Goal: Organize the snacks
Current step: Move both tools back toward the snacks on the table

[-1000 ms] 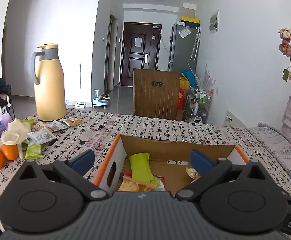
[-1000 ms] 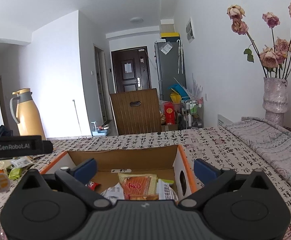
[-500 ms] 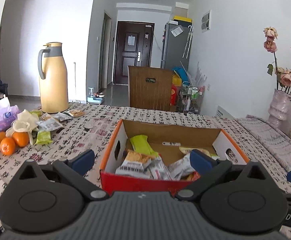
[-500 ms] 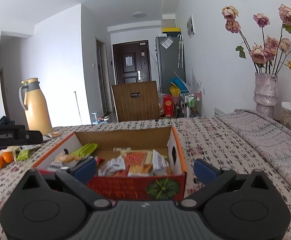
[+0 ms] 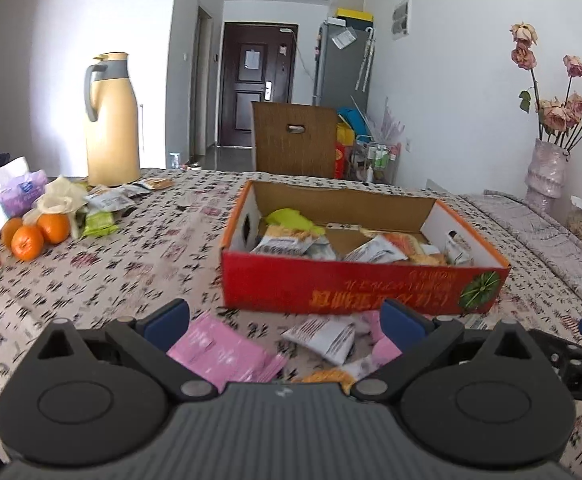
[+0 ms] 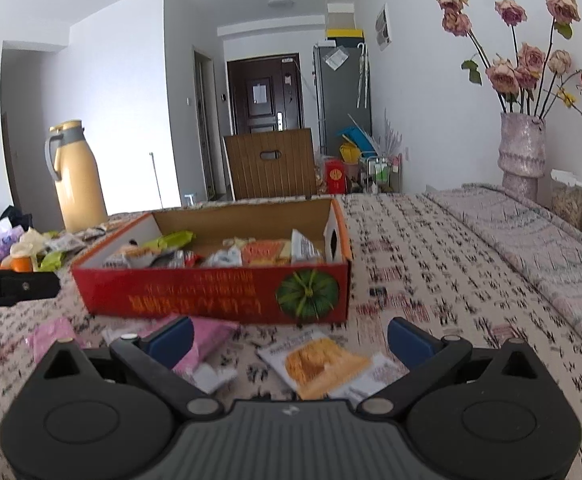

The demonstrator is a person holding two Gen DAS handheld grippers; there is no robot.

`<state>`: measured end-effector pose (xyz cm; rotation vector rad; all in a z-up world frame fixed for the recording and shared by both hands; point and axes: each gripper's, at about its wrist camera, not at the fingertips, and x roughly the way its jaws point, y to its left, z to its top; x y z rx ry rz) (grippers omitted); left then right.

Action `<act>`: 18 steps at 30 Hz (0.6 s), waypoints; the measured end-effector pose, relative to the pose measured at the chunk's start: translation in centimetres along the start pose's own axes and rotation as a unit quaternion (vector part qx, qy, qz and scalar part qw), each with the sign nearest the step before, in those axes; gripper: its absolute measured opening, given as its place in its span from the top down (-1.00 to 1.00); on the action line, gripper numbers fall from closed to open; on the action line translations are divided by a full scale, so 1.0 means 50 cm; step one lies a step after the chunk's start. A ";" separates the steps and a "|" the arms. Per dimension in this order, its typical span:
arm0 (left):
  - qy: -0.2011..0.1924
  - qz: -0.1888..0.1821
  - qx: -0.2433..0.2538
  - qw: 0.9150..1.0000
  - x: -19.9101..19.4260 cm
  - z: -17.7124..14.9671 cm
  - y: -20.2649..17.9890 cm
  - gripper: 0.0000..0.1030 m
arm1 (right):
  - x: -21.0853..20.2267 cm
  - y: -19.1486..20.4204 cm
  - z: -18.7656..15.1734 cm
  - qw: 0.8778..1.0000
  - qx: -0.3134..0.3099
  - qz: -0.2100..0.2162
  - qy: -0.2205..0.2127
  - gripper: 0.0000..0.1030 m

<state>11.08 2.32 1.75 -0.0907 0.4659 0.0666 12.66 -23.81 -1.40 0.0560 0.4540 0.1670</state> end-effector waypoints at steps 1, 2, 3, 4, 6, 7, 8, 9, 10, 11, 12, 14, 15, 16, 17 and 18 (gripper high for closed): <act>0.000 0.001 0.000 1.000 -0.002 -0.006 0.005 -1.00 | -0.003 -0.002 -0.008 1.000 -0.002 0.000 0.003 -1.00; 0.002 0.003 0.001 1.000 -0.005 -0.014 0.011 -1.00 | -0.006 -0.004 -0.017 1.000 -0.004 -0.001 0.006 -1.00; 0.004 0.005 0.001 1.000 -0.008 -0.020 0.014 -1.00 | -0.008 -0.006 -0.024 1.000 -0.006 -0.002 0.010 -1.00; 0.007 0.006 0.000 1.000 -0.010 -0.027 0.019 -1.00 | -0.010 -0.008 -0.031 1.000 -0.007 -0.003 0.014 -1.00; 0.016 0.007 -0.002 1.000 -0.010 -0.042 0.026 -1.00 | -0.014 -0.015 -0.043 1.000 -0.005 -0.007 0.021 -1.00; 0.021 0.009 -0.002 1.000 -0.008 -0.048 0.028 -1.00 | -0.014 -0.019 -0.049 1.000 -0.005 -0.010 0.024 -1.00; 0.026 0.011 -0.002 1.000 -0.006 -0.054 0.030 -1.00 | -0.014 -0.024 -0.054 1.000 -0.004 -0.014 0.028 -1.00; 0.031 0.011 -0.002 0.999 -0.004 -0.059 0.031 -1.00 | -0.014 -0.028 -0.059 0.999 -0.002 -0.019 0.031 -1.00; 0.035 0.011 -0.003 0.999 -0.001 -0.063 0.034 -1.00 | -0.014 -0.032 -0.062 0.999 -0.001 -0.021 0.034 -1.00; 0.038 0.011 -0.004 0.999 0.000 -0.065 0.034 -1.00 | -0.013 -0.035 -0.066 0.999 0.000 -0.024 0.036 -1.00; 0.039 0.010 -0.004 0.999 0.001 -0.066 0.034 -1.00 | -0.012 -0.038 -0.068 0.999 0.000 -0.027 0.037 -1.00; 0.040 0.009 -0.004 0.999 0.001 -0.067 0.032 -1.00 | -0.010 -0.043 -0.067 0.999 -0.004 -0.032 0.038 -1.00; 0.040 0.008 -0.003 0.999 0.001 -0.067 0.031 -1.00 | -0.009 -0.045 -0.066 0.999 -0.006 -0.035 0.038 -1.00; 0.040 0.006 -0.001 0.999 0.001 -0.067 0.030 -1.00 | -0.007 -0.047 -0.065 0.998 -0.009 -0.037 0.039 -1.00; 0.040 0.006 0.001 0.999 0.000 -0.067 0.028 -1.00 | -0.005 -0.050 -0.064 0.998 -0.011 -0.040 0.040 -1.00; 0.041 0.007 0.003 0.999 0.001 -0.067 0.027 -1.00 | -0.002 -0.052 -0.064 0.998 -0.012 -0.042 0.042 -1.00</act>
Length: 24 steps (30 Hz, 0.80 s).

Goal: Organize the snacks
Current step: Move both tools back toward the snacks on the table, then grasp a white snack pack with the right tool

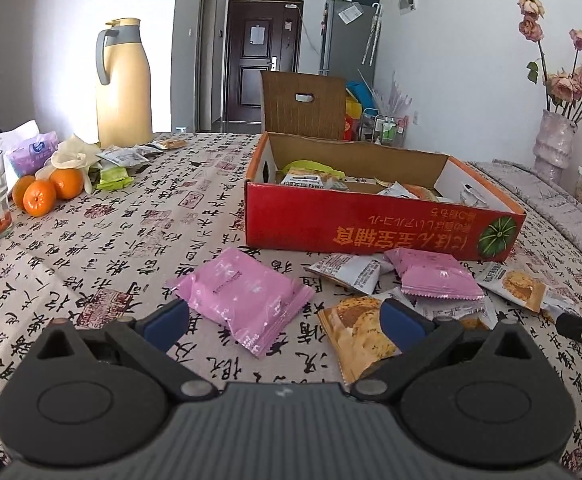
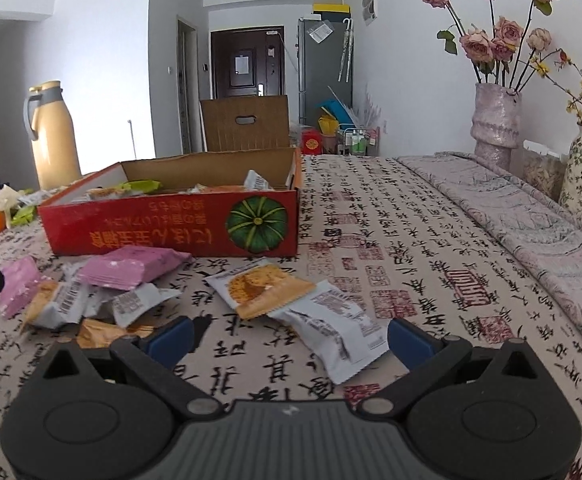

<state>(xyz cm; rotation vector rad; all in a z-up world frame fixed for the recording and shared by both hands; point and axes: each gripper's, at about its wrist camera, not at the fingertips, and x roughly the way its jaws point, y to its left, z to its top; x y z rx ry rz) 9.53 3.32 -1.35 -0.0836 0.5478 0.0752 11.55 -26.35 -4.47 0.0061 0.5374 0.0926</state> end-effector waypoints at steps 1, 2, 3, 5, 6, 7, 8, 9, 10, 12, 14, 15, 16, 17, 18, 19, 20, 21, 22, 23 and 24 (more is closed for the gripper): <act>0.001 0.001 0.001 1.000 0.000 0.000 -0.001 -1.00 | 0.004 -0.003 0.000 1.000 -0.002 -0.002 0.003 -0.98; 0.001 0.001 0.000 1.000 0.001 0.001 -0.001 -1.00 | 0.009 -0.006 0.001 1.000 -0.004 -0.003 0.006 -0.95; 0.001 0.001 0.000 1.000 0.001 0.001 0.000 -1.00 | 0.013 -0.009 0.002 1.000 -0.008 -0.003 0.009 -0.89; 0.001 0.000 0.001 1.000 0.000 0.002 0.000 -1.00 | 0.026 -0.017 0.007 1.000 -0.017 -0.008 0.016 -0.86; 0.000 -0.001 0.001 1.000 -0.001 0.002 -0.001 -1.00 | 0.033 -0.021 0.010 1.000 -0.020 -0.011 0.019 -0.85; 0.000 -0.002 0.001 1.000 -0.001 0.003 -0.001 -1.00 | 0.041 -0.026 0.014 0.999 -0.023 -0.012 0.024 -0.82; 0.001 -0.003 0.001 1.000 -0.001 0.003 -0.002 -1.00 | 0.049 -0.030 0.018 0.999 -0.026 -0.012 0.029 -0.69; 0.001 -0.003 0.001 1.000 -0.001 0.003 -0.002 -1.00 | 0.056 -0.034 0.022 0.999 -0.028 -0.013 0.033 -0.60; 0.002 -0.003 0.001 1.000 0.000 0.004 -0.002 -1.00 | 0.063 -0.037 0.026 0.999 -0.030 -0.010 0.039 -0.60; 0.003 -0.003 0.001 1.000 0.000 0.005 -0.002 -1.00 | 0.079 -0.041 0.031 0.998 -0.037 -0.002 0.052 -0.60; 0.002 -0.003 0.001 1.000 0.000 0.005 -0.003 -1.00 | 0.095 -0.040 0.034 0.997 -0.044 0.005 0.061 -0.60; 0.002 -0.002 0.001 1.000 0.000 0.006 -0.003 -1.00 | 0.100 -0.040 0.035 0.997 -0.045 0.007 0.063 -0.58; 0.001 -0.003 0.002 1.000 0.000 0.006 -0.003 -1.00 | 0.106 -0.039 0.036 0.997 -0.045 0.009 0.065 -0.55; 0.001 -0.003 0.002 1.000 0.000 0.006 -0.003 -1.00 | 0.109 -0.040 0.036 0.997 -0.044 0.011 0.067 -0.46; 0.001 -0.003 0.002 1.000 0.000 0.006 -0.003 -1.00 | 0.112 -0.041 0.036 0.997 -0.042 0.014 0.067 -0.30; 0.002 -0.002 0.002 1.000 0.000 0.006 -0.003 -1.00 | 0.112 -0.043 0.037 0.997 -0.038 0.021 0.067 -0.24; 0.002 -0.002 0.002 1.000 0.000 0.007 -0.003 -1.00 | 0.112 -0.044 0.037 0.997 -0.035 0.027 0.067 -0.07; 0.003 -0.002 0.001 1.000 0.001 0.008 -0.002 -1.00 | 0.112 -0.043 0.037 0.997 -0.034 0.031 0.067 0.08; 0.004 -0.003 0.000 1.000 0.002 0.009 -0.001 -1.00 | 0.110 -0.041 0.037 0.997 -0.035 0.034 0.067 0.14; 0.004 -0.004 0.000 1.000 0.002 0.009 -0.001 -1.00 | 0.107 -0.041 0.036 0.997 -0.037 0.034 0.066 0.17; 0.005 -0.004 -0.001 1.000 0.003 0.010 -0.001 -1.00 | 0.105 -0.040 0.035 0.997 -0.038 0.034 0.065 0.21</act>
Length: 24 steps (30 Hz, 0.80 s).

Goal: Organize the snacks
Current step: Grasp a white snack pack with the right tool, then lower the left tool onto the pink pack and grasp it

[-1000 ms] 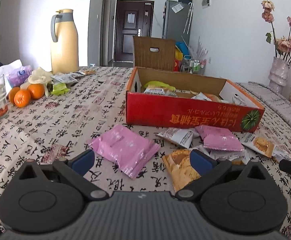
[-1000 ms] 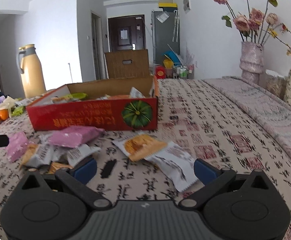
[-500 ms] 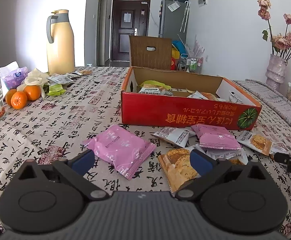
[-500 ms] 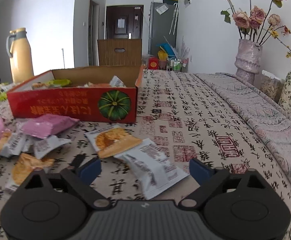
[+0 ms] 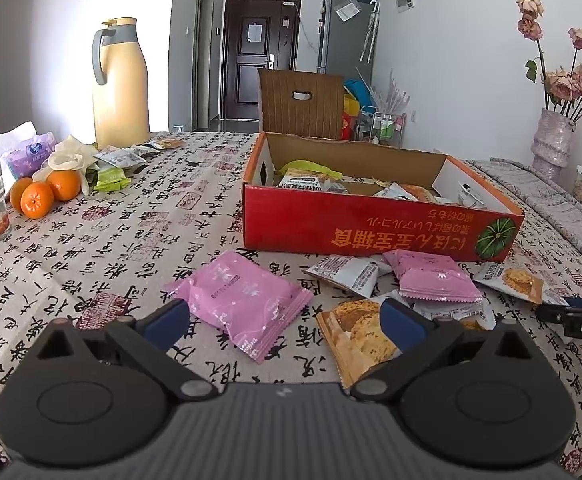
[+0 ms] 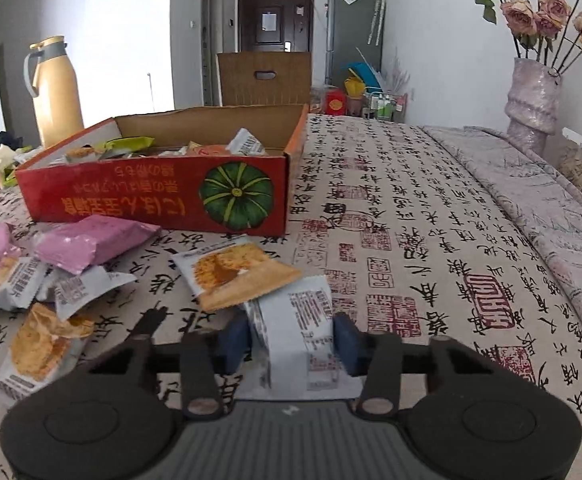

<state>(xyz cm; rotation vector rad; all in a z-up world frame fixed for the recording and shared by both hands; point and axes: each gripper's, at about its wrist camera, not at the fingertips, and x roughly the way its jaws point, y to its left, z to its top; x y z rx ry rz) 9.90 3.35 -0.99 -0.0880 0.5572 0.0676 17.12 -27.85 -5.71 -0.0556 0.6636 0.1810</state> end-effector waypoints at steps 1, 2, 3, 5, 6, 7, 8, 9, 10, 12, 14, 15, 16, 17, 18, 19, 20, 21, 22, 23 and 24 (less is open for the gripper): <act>0.001 0.000 0.000 1.000 0.001 0.000 0.000 -1.00 | -0.002 0.001 -0.002 1.000 0.000 0.000 -0.001 0.23; 0.001 -0.001 0.000 1.000 0.001 0.001 0.000 -1.00 | -0.004 0.003 -0.003 1.000 0.002 -0.001 -0.002 0.24; 0.001 -0.001 0.000 1.000 0.002 0.000 0.001 -1.00 | -0.008 0.003 -0.005 1.000 0.004 -0.004 -0.004 0.24; 0.003 0.000 -0.001 1.000 0.003 0.000 0.002 -1.00 | -0.020 0.003 -0.011 1.000 0.014 -0.014 -0.014 0.24; 0.004 -0.001 -0.002 1.000 0.004 0.000 0.003 -1.00 | -0.028 0.001 -0.014 0.999 0.020 -0.014 -0.020 0.24; 0.006 -0.003 -0.003 1.000 0.005 0.001 0.006 -1.00 | -0.037 -0.002 -0.017 0.999 0.029 -0.014 -0.026 0.24; 0.008 -0.006 -0.006 1.000 0.007 0.002 0.008 -1.00 | -0.045 -0.003 -0.020 0.999 0.035 -0.016 -0.032 0.24; 0.010 -0.010 -0.009 1.000 0.008 0.003 0.010 -1.00 | -0.052 -0.003 -0.023 0.998 0.038 -0.020 -0.036 0.24; 0.011 -0.011 -0.011 1.000 0.009 0.004 0.011 -1.00 | -0.060 -0.004 -0.027 0.998 0.041 -0.022 -0.041 0.24; 0.012 -0.011 -0.013 1.000 0.011 0.006 0.012 -1.00 | -0.073 -0.006 -0.032 0.997 0.050 -0.024 -0.048 0.24; 0.012 -0.007 -0.011 1.000 0.014 0.007 0.013 -1.00 | -0.085 -0.007 -0.037 0.996 0.060 -0.024 -0.054 0.24; 0.013 -0.004 -0.010 1.000 0.016 0.009 0.014 -1.00 | -0.089 -0.007 -0.038 0.996 0.062 -0.024 -0.057 0.24; 0.014 0.000 -0.010 1.000 0.019 0.011 0.017 -1.00 | -0.093 -0.006 -0.040 0.996 0.063 -0.024 -0.059 0.24; 0.014 0.004 -0.009 1.000 0.022 0.015 0.019 -1.00 | -0.094 -0.004 -0.040 0.996 0.063 -0.024 -0.060 0.24; 0.014 0.008 -0.008 1.000 0.025 0.019 0.023 -1.00 | -0.096 -0.003 -0.041 0.996 0.064 -0.024 -0.062 0.24; 0.014 0.013 -0.005 1.000 0.029 0.024 0.027 -1.00 | -0.097 -0.002 -0.040 0.996 0.065 -0.024 -0.064 0.24; 0.015 0.019 0.000 1.000 0.033 0.029 0.030 -1.00 | -0.097 0.000 -0.040 0.995 0.066 -0.024 -0.065 0.24; 0.016 0.024 0.005 1.000 0.038 0.034 0.032 -1.00 | -0.098 0.001 -0.039 0.995 0.066 -0.023 -0.067 0.24; 0.017 0.028 0.009 0.999 0.042 0.039 0.036 -1.00 | -0.099 0.003 -0.039 0.995 0.066 -0.023 -0.068 0.24; 0.017 0.030 0.015 0.999 0.046 0.045 0.038 -1.00 | -0.101 0.005 -0.038 0.995 0.067 -0.022 -0.071 0.24; 0.018 0.033 0.024 0.999 0.052 0.050 0.040 -1.00 | -0.102 0.006 -0.038 0.995 0.068 -0.022 -0.073 0.24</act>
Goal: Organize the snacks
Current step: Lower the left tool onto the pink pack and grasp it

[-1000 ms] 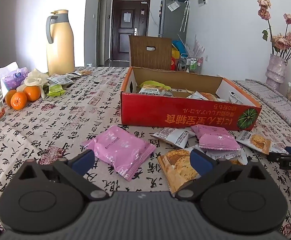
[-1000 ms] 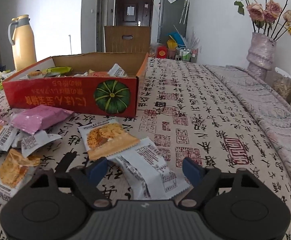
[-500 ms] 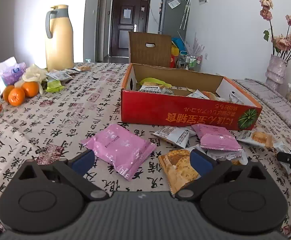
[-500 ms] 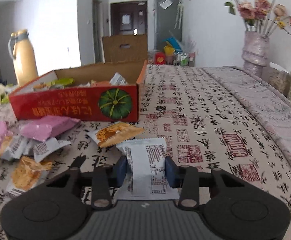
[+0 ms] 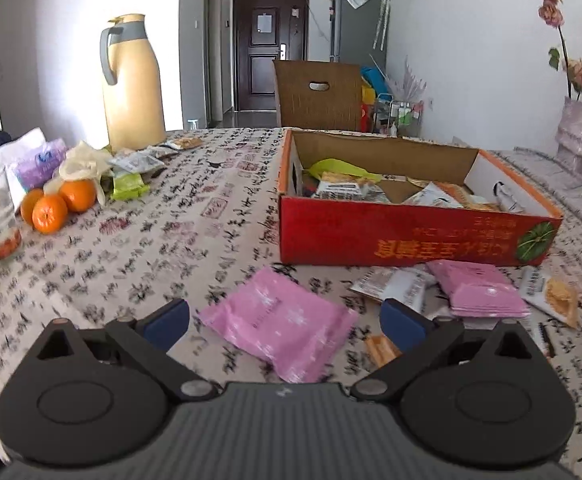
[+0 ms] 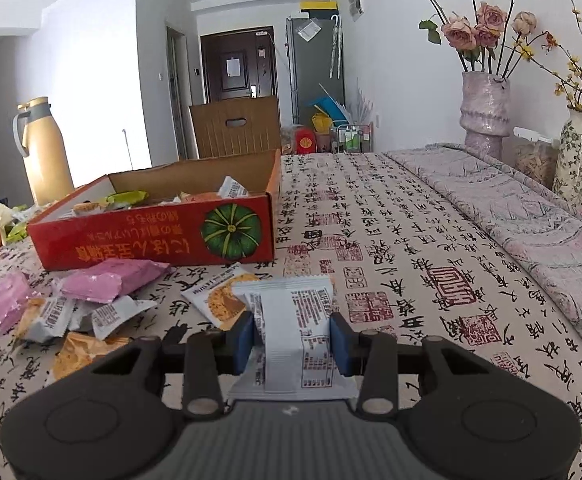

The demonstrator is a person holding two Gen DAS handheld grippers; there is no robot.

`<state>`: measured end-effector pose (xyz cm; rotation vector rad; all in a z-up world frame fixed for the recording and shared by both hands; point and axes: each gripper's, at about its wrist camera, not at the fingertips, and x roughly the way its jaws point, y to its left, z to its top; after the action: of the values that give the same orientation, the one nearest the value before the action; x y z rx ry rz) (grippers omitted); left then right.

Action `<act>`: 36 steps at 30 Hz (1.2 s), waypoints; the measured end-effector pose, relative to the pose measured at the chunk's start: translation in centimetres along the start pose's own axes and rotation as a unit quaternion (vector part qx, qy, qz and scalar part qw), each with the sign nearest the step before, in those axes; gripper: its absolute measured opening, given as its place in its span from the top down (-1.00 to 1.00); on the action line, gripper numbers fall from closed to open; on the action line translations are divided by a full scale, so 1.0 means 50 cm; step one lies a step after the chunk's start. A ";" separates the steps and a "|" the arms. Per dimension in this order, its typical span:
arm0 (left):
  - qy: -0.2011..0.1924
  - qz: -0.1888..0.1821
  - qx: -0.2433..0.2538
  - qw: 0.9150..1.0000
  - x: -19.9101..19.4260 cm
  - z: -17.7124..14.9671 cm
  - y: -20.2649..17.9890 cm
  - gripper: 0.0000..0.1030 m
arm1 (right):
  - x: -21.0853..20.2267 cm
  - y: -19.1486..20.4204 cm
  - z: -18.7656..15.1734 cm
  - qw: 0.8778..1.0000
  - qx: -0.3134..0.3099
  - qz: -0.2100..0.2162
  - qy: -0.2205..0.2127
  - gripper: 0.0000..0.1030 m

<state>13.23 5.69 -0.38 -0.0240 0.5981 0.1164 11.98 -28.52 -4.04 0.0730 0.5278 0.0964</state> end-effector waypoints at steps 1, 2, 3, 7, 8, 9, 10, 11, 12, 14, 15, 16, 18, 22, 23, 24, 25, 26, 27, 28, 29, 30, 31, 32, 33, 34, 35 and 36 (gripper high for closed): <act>0.001 0.002 0.008 1.000 0.006 0.004 0.001 -1.00 | -0.001 0.001 0.001 1.000 0.001 0.001 -0.002 0.24; 0.003 0.002 0.015 1.000 0.012 0.008 0.002 -1.00 | -0.002 0.002 0.001 1.000 0.002 0.002 -0.003 0.24; 0.007 -0.001 0.023 1.000 0.021 0.011 0.003 -1.00 | -0.002 0.003 0.001 1.000 0.003 0.003 -0.004 0.24; 0.033 -0.002 0.063 0.997 0.062 0.019 0.004 -1.00 | -0.002 0.006 0.001 1.000 0.004 0.001 -0.004 0.24; 0.041 -0.008 0.069 0.997 0.072 0.020 0.005 -1.00 | -0.002 0.007 0.001 1.000 0.004 -0.001 -0.004 0.24; 0.047 -0.013 0.072 0.996 0.082 0.020 0.006 -1.00 | -0.001 0.007 0.001 1.000 0.006 -0.002 -0.004 0.24; 0.052 -0.020 0.074 0.996 0.091 0.021 0.008 -1.00 | -0.001 0.007 0.000 1.000 0.007 -0.003 -0.003 0.24; 0.056 -0.030 0.076 0.995 0.098 0.021 0.010 -1.00 | 0.000 0.007 0.000 1.000 0.008 -0.005 -0.003 0.24; 0.061 -0.039 0.075 0.995 0.107 0.022 0.012 -1.00 | 0.001 0.008 0.000 1.000 0.009 -0.006 -0.003 0.24; 0.073 -0.057 0.071 0.993 0.123 0.023 0.017 -1.00 | 0.002 0.009 0.000 1.000 0.010 -0.008 -0.003 0.24; 0.080 -0.064 0.073 0.992 0.131 0.023 0.017 -1.00 | 0.003 0.010 -0.001 1.000 0.011 -0.008 -0.003 0.24; 0.085 -0.065 0.074 0.992 0.138 0.022 0.016 -1.00 | 0.003 0.011 -0.001 1.000 0.012 -0.009 -0.002 0.24; 0.096 -0.067 0.079 0.990 0.152 0.018 0.018 -1.00 | 0.006 0.014 -0.001 1.000 0.013 -0.011 -0.001 0.24; 0.109 -0.078 0.078 0.988 0.167 0.015 0.023 -1.00 | 0.011 0.019 -0.001 1.000 0.013 -0.014 0.000 0.24; 0.109 -0.078 0.079 0.988 0.167 0.016 0.023 -1.00 | 0.012 0.020 0.000 1.000 0.013 -0.014 0.000 0.24; 0.109 -0.080 0.078 0.988 0.167 0.015 0.024 -1.00 | 0.013 0.022 -0.001 1.000 0.012 -0.014 0.001 0.24; 0.109 -0.081 0.077 0.988 0.167 0.015 0.024 -1.00 | 0.014 0.023 0.000 1.000 0.012 -0.014 0.001 0.24; 0.109 -0.082 0.076 0.988 0.167 0.015 0.025 -0.99 | 0.015 0.025 -0.001 1.000 0.011 -0.013 0.002 0.24; 0.108 -0.083 0.077 0.988 0.167 0.015 0.025 -0.98 | 0.016 0.026 -0.001 1.000 0.011 -0.013 0.002 0.24; 0.108 -0.086 0.077 0.987 0.166 0.016 0.024 -0.93 | 0.017 0.027 -0.001 1.000 0.011 -0.012 0.003 0.24; 0.107 -0.089 0.078 0.987 0.164 0.016 0.024 -0.88 | 0.017 0.028 -0.001 1.000 0.010 -0.012 0.003 0.24; 0.106 -0.091 0.080 0.987 0.163 0.016 0.023 -0.85 | 0.017 0.028 -0.001 1.000 0.010 -0.012 0.004 0.24; 0.104 -0.094 0.082 0.987 0.160 0.016 0.021 -0.78 | 0.017 0.028 -0.001 1.000 0.010 -0.012 0.004 0.24; 0.103 -0.097 0.084 0.986 0.158 0.016 0.020 -0.70 | 0.017 0.029 -0.001 1.000 0.010 -0.012 0.003 0.24; 0.102 -0.099 0.086 0.986 0.155 0.016 0.019 -0.66 | 0.016 0.029 -0.001 1.000 0.011 -0.012 0.003 0.24; 0.101 -0.102 0.089 0.986 0.152 0.016 0.017 -0.57 | 0.016 0.029 -0.001 1.000 0.011 -0.012 0.002 0.24; 0.100 -0.104 0.090 0.986 0.149 0.016 0.016 -0.49 | 0.015 0.029 0.000 1.000 0.011 -0.012 0.002 0.24; 0.099 -0.105 0.091 0.985 0.146 0.015 0.015 -0.44 | 0.015 0.028 0.000 1.000 0.012 -0.012 0.001 0.24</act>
<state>19.57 7.23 -3.86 0.0793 0.7985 -0.1466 12.51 -27.05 -4.29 0.0896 0.5325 0.0671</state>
